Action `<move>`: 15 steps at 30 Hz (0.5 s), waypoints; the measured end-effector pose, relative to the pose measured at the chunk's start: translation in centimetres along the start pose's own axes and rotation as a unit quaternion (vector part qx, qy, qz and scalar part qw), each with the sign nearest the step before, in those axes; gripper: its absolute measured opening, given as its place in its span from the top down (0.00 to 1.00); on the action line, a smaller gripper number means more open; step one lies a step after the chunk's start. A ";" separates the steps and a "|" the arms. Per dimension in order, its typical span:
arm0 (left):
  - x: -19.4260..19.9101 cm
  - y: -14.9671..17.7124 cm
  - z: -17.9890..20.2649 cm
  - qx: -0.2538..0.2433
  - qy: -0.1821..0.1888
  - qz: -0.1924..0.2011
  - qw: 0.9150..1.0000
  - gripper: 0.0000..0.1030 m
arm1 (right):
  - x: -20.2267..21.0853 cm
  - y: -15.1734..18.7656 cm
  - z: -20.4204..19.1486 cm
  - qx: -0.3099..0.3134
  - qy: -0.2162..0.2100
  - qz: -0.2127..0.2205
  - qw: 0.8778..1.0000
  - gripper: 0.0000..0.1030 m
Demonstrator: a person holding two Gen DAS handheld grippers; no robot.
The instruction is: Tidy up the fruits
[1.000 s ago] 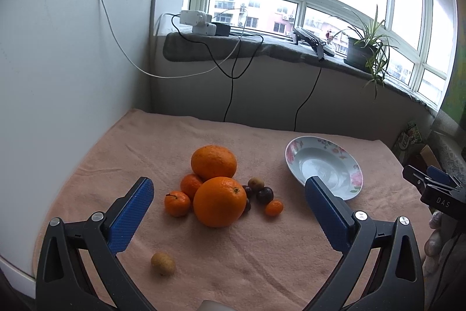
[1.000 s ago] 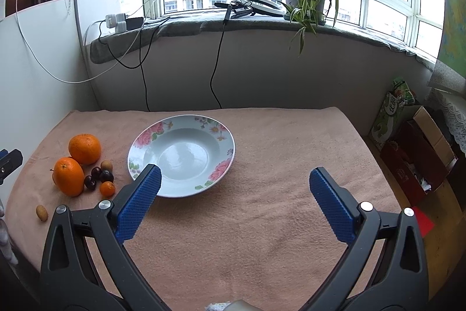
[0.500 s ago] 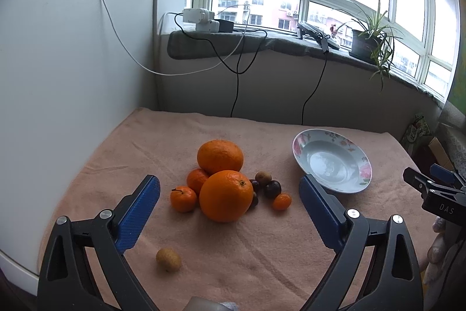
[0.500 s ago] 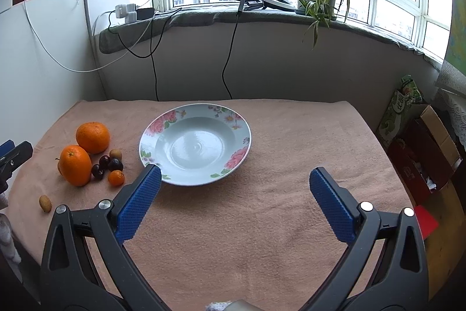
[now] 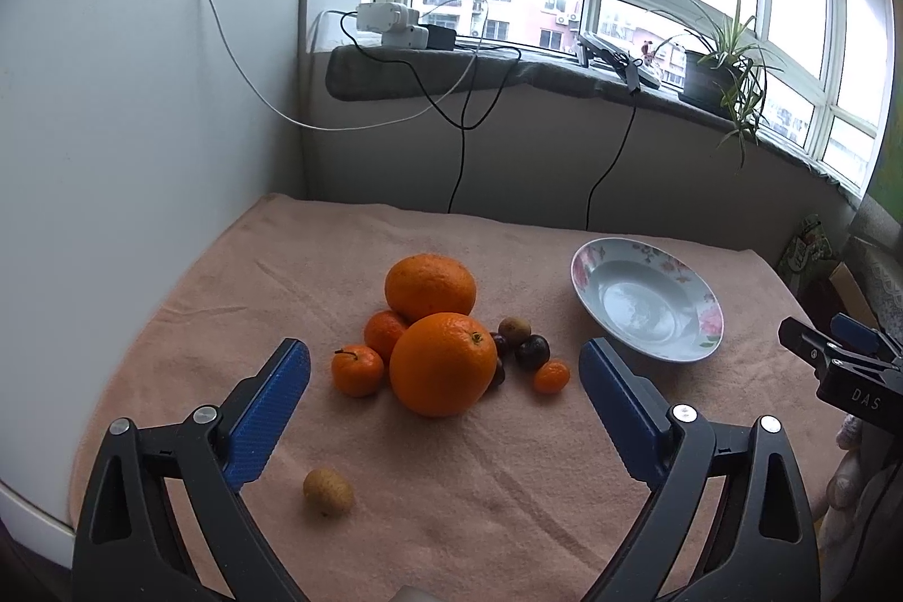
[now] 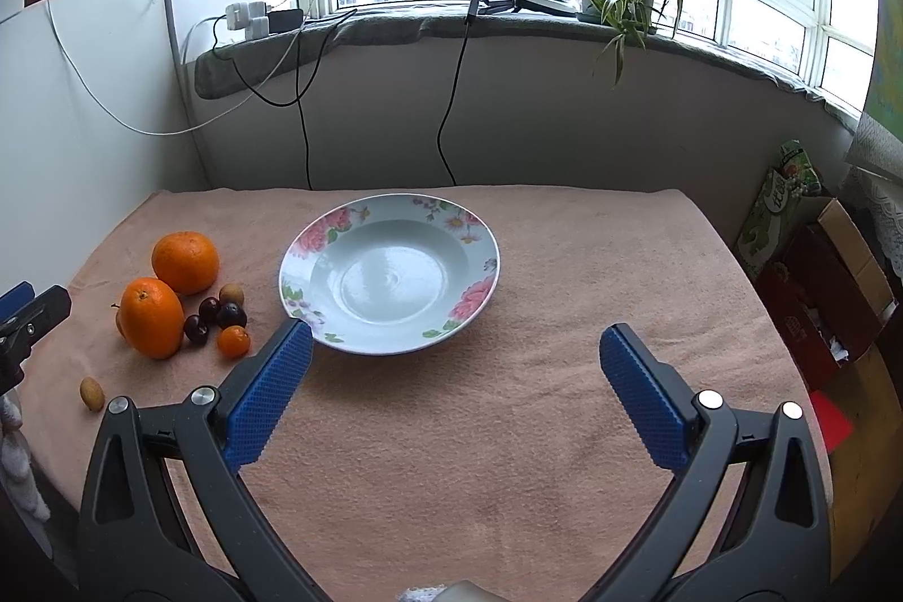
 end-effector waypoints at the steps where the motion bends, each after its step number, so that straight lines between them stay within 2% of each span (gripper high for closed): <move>1: -0.1 0.0 -0.1 0.000 0.000 -0.002 1.000 0.07 | 0.0 0.0 -0.1 0.001 -0.001 0.001 1.000 0.00; 15: -0.9 0.4 -0.5 0.000 0.004 -0.011 1.000 0.07 | -1.0 -0.2 -1.1 0.004 -0.012 0.000 1.000 0.00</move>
Point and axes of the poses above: each gripper's, at about its wrist camera, not at the fingertips, and x roughly against the way its jaws point, z to its right, y to its underside, the point moved 10 cm from there along -x, roughly the way its jaws point, and after that the axes turned 15 degrees about z, right-handed, at the moved point
